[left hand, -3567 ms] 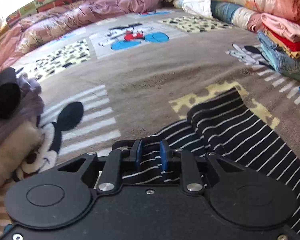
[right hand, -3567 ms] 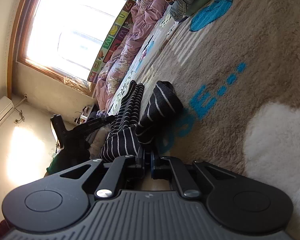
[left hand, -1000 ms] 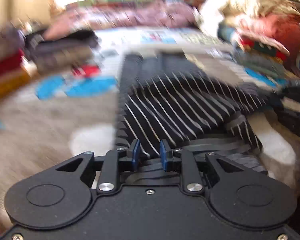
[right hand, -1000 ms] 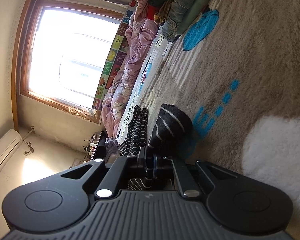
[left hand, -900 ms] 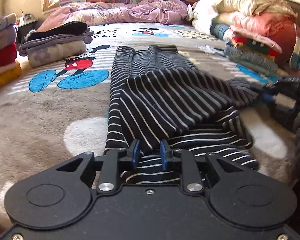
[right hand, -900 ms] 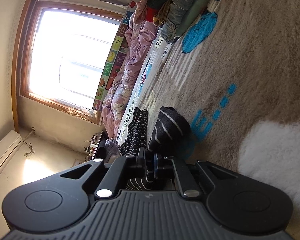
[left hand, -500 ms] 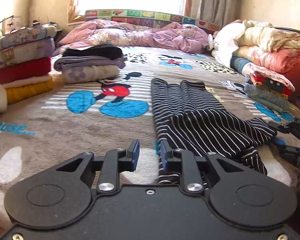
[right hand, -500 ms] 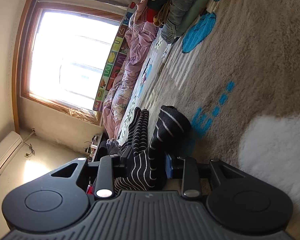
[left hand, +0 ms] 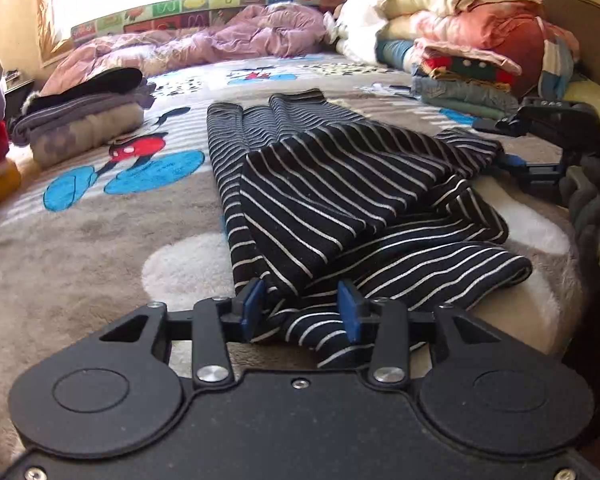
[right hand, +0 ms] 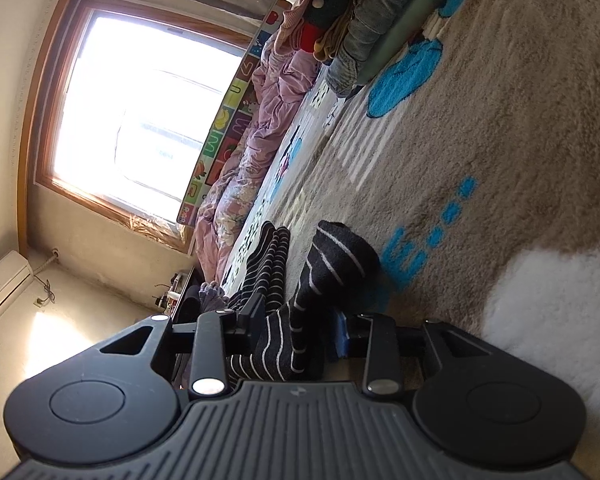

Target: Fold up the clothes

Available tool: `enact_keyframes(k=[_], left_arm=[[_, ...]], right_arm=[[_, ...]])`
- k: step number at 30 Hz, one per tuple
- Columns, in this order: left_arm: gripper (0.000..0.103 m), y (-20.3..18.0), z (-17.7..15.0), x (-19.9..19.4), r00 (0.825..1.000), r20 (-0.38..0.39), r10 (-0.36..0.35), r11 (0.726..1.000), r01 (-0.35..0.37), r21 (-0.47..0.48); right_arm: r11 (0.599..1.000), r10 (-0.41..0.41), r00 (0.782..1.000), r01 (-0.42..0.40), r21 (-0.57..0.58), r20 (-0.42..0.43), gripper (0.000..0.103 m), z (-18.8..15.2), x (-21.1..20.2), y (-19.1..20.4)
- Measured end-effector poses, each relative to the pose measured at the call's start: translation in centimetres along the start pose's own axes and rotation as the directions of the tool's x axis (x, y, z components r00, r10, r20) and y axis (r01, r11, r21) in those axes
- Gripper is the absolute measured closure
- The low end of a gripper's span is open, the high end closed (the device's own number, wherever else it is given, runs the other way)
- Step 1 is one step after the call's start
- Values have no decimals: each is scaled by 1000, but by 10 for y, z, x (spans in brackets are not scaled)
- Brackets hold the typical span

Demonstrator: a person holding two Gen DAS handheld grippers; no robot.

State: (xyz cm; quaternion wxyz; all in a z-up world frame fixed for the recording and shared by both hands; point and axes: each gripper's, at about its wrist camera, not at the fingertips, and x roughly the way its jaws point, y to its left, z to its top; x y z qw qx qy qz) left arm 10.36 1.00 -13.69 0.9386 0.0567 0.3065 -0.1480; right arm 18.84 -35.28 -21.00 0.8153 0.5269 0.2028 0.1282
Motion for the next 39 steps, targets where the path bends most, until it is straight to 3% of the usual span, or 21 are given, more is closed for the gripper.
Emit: enact_keyframes(k=[1, 2, 3, 5, 9, 11, 12, 13, 14, 20, 22, 24, 25, 35, 39], left_arm=[[63, 5, 4, -4, 1000, 17, -19, 1000, 19, -19], [55, 9, 8, -9, 999, 35, -37, 999, 39, -38], [39, 14, 12, -13, 997, 53, -55, 997, 57, -55], [24, 19, 15, -18, 995, 74, -70, 996, 74, -56], [23, 13, 11, -23, 995, 52, -85, 995, 82, 54], [23, 4, 6, -28, 995, 62, -74, 986, 64, 157], [23, 0, 4, -30, 995, 65, -70, 978, 55, 203], [23, -3, 4, -29, 994, 65, -85, 969, 68, 236], [23, -7, 4, -28, 993, 65, -101, 960, 80, 268], [23, -14, 26, 1, 976, 17, -216, 893, 190, 408], [28, -11, 30, 12, 973, 9, -229, 886, 205, 417], [48, -6, 26, 15, 974, 27, -223, 888, 191, 419], [51, -3, 23, 15, 975, 37, -221, 891, 186, 415], [61, 5, 2, 15, 971, 54, -234, 874, 186, 448], [69, 14, 3, 16, 963, 56, -263, 891, 220, 396]], right_arm=[[1000, -5, 1000, 5, -5, 15, 67, 0, 0, 1], [1000, -14, 1000, 14, -5, 25, 67, 1, -1, 1], [1000, -16, 1000, 16, -4, 27, 67, 1, 0, 0], [1000, -20, 999, 20, -1, 30, 67, 1, 2, 0], [1000, -29, 999, 29, 3, 36, 67, 2, 6, -1], [999, -39, 999, 38, 9, 30, 77, 4, 7, -1], [999, -45, 999, 45, 11, 24, 80, 6, 7, -1], [999, -51, 999, 51, 13, 18, 92, 8, 7, 0], [998, -57, 998, 57, 14, 13, 96, 10, 6, 1], [996, -88, 996, 88, -30, 0, 97, 16, 9, 27], [995, -96, 995, 96, -39, -3, 97, 18, 13, 39], [993, -103, 995, 103, -49, 3, 97, 21, 18, 54], [992, -109, 994, 109, -56, 7, 97, 23, 21, 62], [972, -157, 987, 159, -171, 25, 97, 28, 61, 143], [960, -180, 983, 184, -211, 39, 97, 27, 81, 168]])
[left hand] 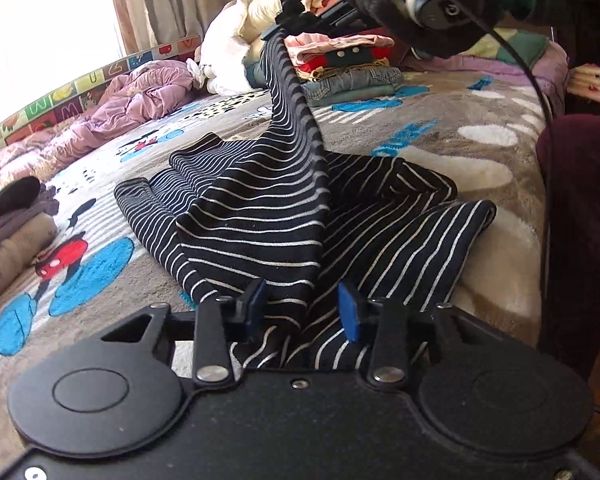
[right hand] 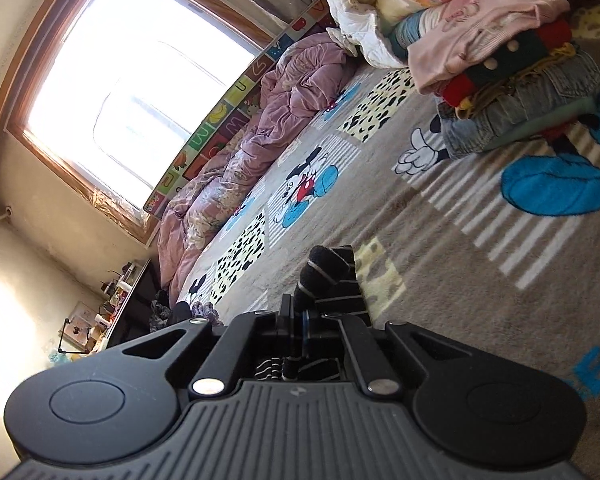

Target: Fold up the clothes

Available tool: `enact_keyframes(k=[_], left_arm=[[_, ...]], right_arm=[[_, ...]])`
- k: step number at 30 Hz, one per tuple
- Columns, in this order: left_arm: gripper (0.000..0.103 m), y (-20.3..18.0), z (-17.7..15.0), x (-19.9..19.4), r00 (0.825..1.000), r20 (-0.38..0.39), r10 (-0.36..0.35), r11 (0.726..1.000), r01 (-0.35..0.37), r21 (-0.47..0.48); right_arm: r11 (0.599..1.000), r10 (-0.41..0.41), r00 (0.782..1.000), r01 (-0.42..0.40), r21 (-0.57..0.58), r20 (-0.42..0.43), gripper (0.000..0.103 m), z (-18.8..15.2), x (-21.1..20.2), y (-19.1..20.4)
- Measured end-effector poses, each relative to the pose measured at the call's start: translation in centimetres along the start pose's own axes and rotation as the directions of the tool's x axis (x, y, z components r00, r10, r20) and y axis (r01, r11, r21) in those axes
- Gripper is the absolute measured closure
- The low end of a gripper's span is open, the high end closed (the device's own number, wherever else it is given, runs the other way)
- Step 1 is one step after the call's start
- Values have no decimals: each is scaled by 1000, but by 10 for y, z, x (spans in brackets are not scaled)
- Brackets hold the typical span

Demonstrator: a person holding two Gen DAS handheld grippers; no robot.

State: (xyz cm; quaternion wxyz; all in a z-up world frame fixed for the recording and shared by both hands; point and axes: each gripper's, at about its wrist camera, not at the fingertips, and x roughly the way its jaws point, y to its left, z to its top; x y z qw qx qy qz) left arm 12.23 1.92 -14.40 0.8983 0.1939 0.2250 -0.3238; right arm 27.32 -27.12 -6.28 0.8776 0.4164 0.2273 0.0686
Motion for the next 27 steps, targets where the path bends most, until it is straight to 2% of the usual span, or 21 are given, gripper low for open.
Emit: enact_keyframes(k=[5, 8, 12, 17, 21, 27], left_arm=[[72, 12, -6, -6, 999, 15, -39, 995, 40, -92], [77, 24, -8, -8, 997, 28, -68, 981, 72, -178], [82, 40, -11, -7, 993, 43, -110, 946, 118, -302], [83, 56, -15, -5, 985, 57, -164, 887, 172, -429], [83, 64, -18, -4, 977, 72, -198, 849, 208, -485], [83, 70, -19, -2, 973, 75, -220, 820, 226, -526]], right_arm=[[998, -20, 1000, 20, -53, -1, 97, 4, 19, 34], [994, -31, 999, 29, -101, -15, 97, 2, 33, 54], [984, -52, 998, 46, -170, -34, 97, -2, 54, 79], [963, -86, 994, 67, -260, -61, 97, -13, 84, 100], [941, -111, 990, 76, -330, -90, 97, -24, 106, 116], [913, -134, 983, 73, -401, -128, 97, -36, 134, 132]])
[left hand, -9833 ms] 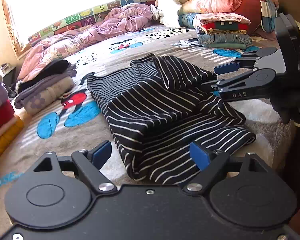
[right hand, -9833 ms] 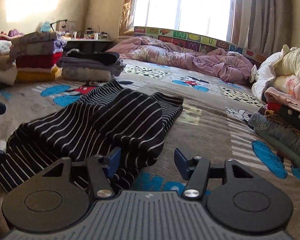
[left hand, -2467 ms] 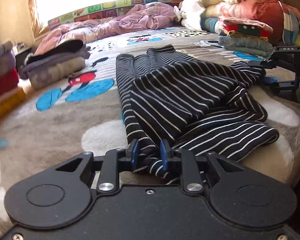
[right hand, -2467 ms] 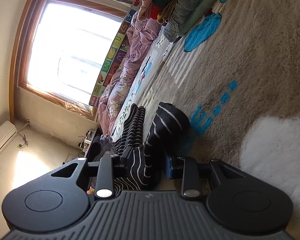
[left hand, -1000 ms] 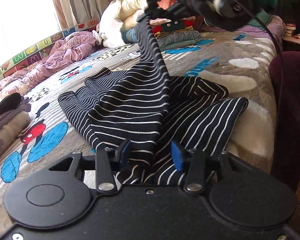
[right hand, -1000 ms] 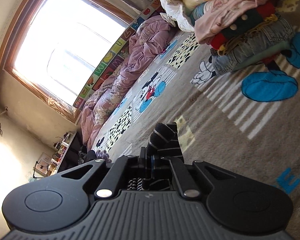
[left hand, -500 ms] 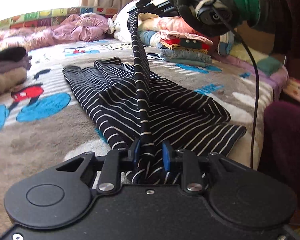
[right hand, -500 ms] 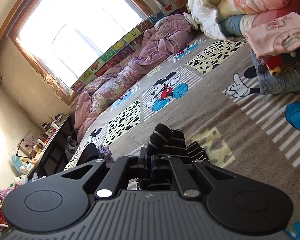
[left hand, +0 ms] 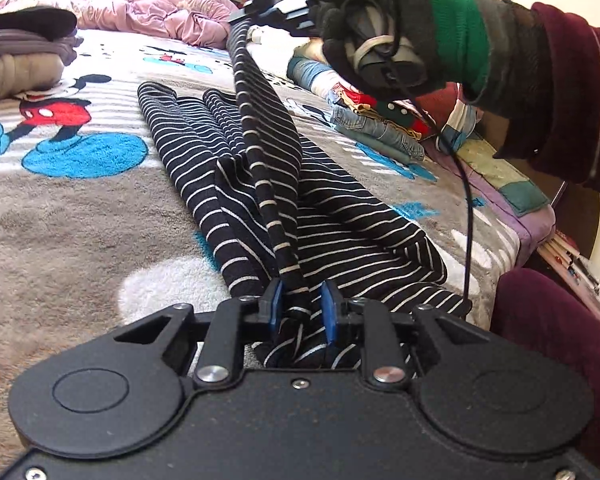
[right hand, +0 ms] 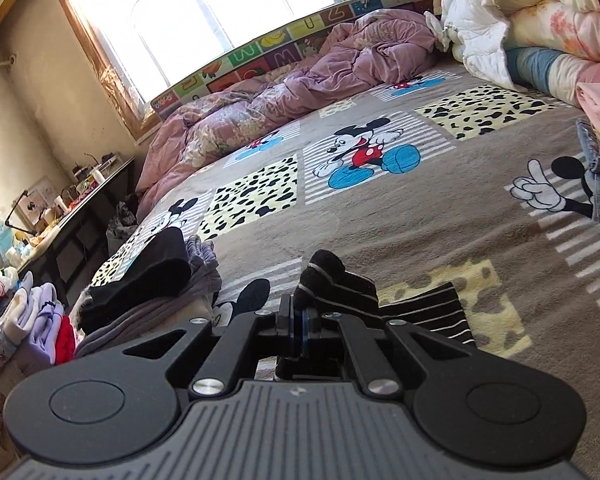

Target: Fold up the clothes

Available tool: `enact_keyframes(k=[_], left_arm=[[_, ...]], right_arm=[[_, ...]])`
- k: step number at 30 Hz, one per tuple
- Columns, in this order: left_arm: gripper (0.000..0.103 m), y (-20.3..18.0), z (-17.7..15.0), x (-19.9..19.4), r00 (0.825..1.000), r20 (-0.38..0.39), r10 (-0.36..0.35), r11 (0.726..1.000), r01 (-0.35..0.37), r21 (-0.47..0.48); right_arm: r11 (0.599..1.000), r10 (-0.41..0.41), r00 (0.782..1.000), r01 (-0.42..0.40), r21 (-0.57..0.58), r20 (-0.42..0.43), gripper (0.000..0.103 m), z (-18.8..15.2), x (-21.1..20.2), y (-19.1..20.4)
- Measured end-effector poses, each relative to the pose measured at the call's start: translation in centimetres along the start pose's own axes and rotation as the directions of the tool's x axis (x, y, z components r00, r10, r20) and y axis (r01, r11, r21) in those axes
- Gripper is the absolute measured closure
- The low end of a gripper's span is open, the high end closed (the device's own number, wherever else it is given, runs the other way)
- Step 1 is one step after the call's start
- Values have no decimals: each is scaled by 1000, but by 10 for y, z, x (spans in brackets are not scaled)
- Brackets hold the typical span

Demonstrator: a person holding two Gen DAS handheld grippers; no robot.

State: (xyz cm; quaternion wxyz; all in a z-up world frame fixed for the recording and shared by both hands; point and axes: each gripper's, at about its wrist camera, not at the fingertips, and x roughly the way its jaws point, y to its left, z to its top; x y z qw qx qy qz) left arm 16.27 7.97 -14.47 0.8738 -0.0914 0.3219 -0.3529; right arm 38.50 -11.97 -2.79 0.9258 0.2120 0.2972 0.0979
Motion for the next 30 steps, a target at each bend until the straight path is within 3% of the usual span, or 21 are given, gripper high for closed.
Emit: enact_keyframes(k=[16, 26, 30], left_arm=[[83, 18, 3, 2, 998, -10, -63, 991, 61, -123], [83, 24, 5, 3, 996, -14, -87, 984, 84, -157], [83, 27, 6, 5, 995, -18, -94, 982, 90, -166]], right_arm=[[980, -68, 989, 41, -195, -132, 97, -22, 74, 30], [965, -124, 976, 77, -251, -177, 97, -34, 105, 32], [974, -83, 980, 41, -223, -180, 92, -34, 107, 29]])
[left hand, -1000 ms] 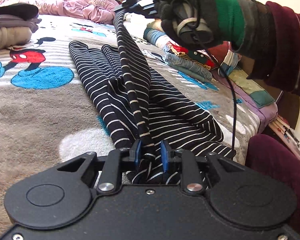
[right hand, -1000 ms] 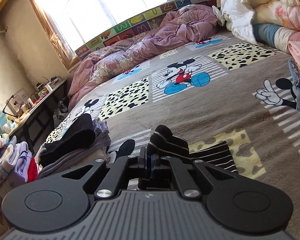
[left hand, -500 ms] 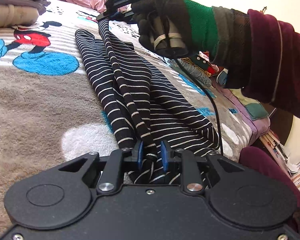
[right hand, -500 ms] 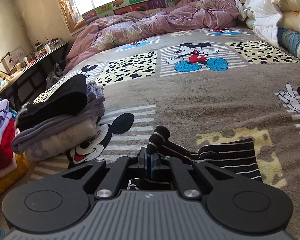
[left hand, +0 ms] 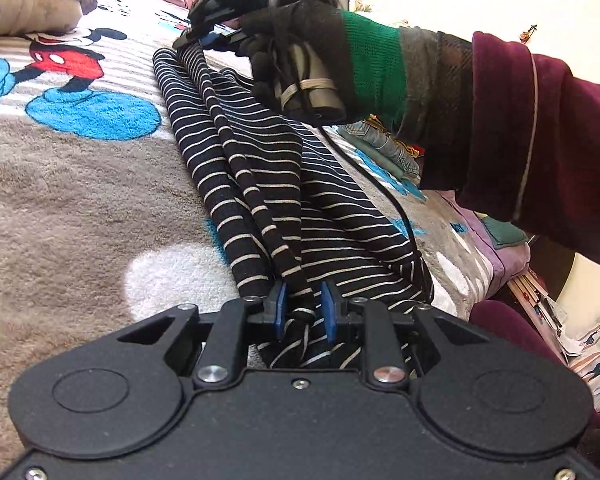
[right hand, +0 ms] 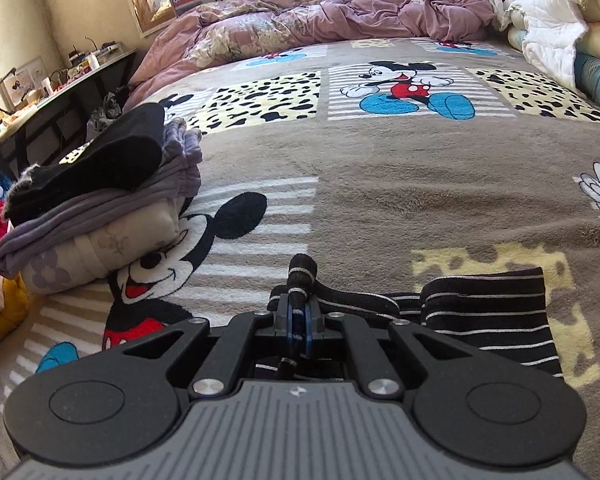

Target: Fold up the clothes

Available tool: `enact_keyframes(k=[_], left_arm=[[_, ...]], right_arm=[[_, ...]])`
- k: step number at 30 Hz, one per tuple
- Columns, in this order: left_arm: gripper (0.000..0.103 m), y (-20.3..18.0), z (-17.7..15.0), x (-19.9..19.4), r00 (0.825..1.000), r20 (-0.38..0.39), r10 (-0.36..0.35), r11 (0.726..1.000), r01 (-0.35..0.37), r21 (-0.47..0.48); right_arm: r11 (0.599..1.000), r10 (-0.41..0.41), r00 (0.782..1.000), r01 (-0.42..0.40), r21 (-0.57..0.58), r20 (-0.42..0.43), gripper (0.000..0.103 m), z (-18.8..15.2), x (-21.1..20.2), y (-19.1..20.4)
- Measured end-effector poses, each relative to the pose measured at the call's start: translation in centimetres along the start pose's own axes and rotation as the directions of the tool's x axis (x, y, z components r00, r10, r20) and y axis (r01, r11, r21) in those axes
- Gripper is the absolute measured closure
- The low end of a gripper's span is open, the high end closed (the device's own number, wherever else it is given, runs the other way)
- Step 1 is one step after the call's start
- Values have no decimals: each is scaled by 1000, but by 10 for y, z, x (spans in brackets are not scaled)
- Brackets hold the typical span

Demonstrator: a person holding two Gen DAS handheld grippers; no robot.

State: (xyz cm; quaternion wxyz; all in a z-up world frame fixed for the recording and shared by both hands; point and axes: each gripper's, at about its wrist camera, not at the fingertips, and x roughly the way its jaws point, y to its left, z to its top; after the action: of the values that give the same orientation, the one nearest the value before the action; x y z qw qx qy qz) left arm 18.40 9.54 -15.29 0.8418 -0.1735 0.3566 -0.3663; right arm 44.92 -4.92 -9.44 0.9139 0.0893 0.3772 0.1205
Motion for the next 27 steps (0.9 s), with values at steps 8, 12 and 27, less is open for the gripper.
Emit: enact_keyframes(k=[8, 12, 27], left_arm=[[83, -2, -2, 0, 1000, -1, 9, 1000, -9, 7], [83, -3, -3, 1, 1000, 0, 15, 1000, -15, 10], [83, -2, -2, 2, 1000, -6, 9, 1000, -9, 4]], right_arm=[[993, 72, 994, -79, 88, 81, 71, 13, -32, -37], [995, 58, 998, -60, 78, 37, 70, 7, -28, -53], [987, 87, 996, -83, 135, -23, 71, -15, -1, -73]])
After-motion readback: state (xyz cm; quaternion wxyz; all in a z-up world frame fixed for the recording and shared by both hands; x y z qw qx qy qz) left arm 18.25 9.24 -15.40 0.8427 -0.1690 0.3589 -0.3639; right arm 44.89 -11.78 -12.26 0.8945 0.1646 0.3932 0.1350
